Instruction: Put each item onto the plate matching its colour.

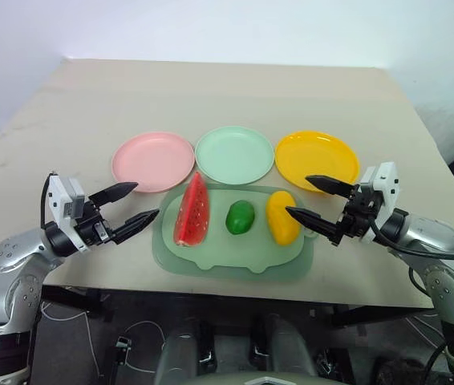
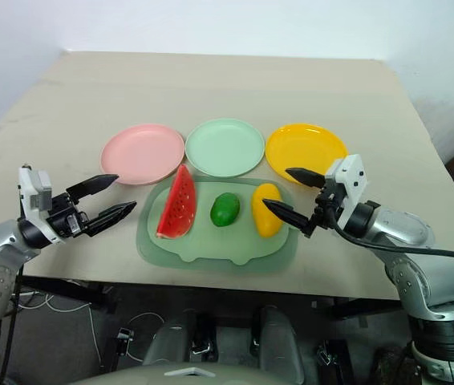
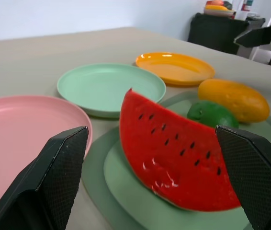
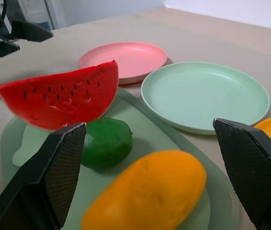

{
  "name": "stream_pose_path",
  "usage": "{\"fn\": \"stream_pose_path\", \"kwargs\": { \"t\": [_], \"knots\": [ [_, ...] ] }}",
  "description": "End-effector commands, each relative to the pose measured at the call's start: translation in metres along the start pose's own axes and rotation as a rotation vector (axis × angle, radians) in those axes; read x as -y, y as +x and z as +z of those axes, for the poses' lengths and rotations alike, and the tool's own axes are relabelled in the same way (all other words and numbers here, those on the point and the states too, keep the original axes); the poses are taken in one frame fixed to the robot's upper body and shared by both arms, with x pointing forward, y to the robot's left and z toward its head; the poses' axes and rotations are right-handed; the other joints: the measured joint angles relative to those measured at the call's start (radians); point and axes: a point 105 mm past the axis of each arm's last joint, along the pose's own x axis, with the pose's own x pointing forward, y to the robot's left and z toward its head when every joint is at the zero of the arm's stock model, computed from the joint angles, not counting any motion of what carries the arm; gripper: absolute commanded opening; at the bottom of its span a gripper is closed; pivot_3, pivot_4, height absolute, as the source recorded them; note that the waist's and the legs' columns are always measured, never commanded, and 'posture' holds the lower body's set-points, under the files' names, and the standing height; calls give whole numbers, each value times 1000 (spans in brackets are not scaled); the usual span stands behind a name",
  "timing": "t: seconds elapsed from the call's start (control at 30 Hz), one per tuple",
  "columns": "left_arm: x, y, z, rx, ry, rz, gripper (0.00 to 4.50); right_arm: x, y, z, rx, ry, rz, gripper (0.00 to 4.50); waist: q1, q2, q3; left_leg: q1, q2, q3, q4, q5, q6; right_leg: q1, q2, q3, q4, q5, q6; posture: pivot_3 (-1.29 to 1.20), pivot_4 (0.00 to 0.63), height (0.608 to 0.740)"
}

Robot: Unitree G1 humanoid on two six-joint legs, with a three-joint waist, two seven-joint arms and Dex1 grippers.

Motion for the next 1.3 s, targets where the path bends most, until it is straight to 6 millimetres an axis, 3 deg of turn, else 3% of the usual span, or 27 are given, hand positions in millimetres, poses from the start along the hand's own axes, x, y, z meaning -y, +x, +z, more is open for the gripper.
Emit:
{"fn": "stream_pose_path", "kwargs": {
  "t": [0.03, 0.33, 0.6, 0.73, 1.0, 1.3],
  "knots": [
    [0, -1, 10, 22, 44, 4, 4465, -3, 0, 11, 36, -35, 16, 4500, 1, 0, 0, 0, 0, 0, 0, 0, 0, 0, 0, 0, 0, 0, 0, 0, 150, 696],
    [-3, 7, 15, 33, 55, -10, 4465, -3, -3, 8, 2, -10, 10, 4500, 0, 0, 0, 0, 0, 0, 0, 0, 1, 0, 0, 0, -1, 0, 0, 0, 150, 696],
    [-2, 10, 14, 32, 56, -24, 4465, 9, 3, 12, -81, 158, -105, 4500, -2, 0, 0, 0, 0, 0, 0, 0, 0, 0, 0, 0, 0, 1, -2, 0, 150, 696],
    [-1, 14, 12, 37, 48, -39, 4465, 2, 2, 13, -135, 184, -96, 4500, 3, 0, 0, -1, 0, 0, -1, 0, 0, -1, 0, 0, -1, 1, -3, 0, 150, 696],
    [4, 25, 8, 32, 45, -79, 4465, 13, -2, -11, -314, 285, -189, 4500, -3, 0, 0, -1, 0, 0, -1, 0, 0, -1, 0, 0, -1, 1, -2, 0, 150, 696],
    [4, 30, 2, 41, 33, -88, 4465, 26, 13, -37, -414, 420, -313, 4500, -2, 0, 0, -1, 0, 1, -1, 0, 0, -1, 0, 0, -1, 2, -2, 0, 150, 696]
  ]
}}
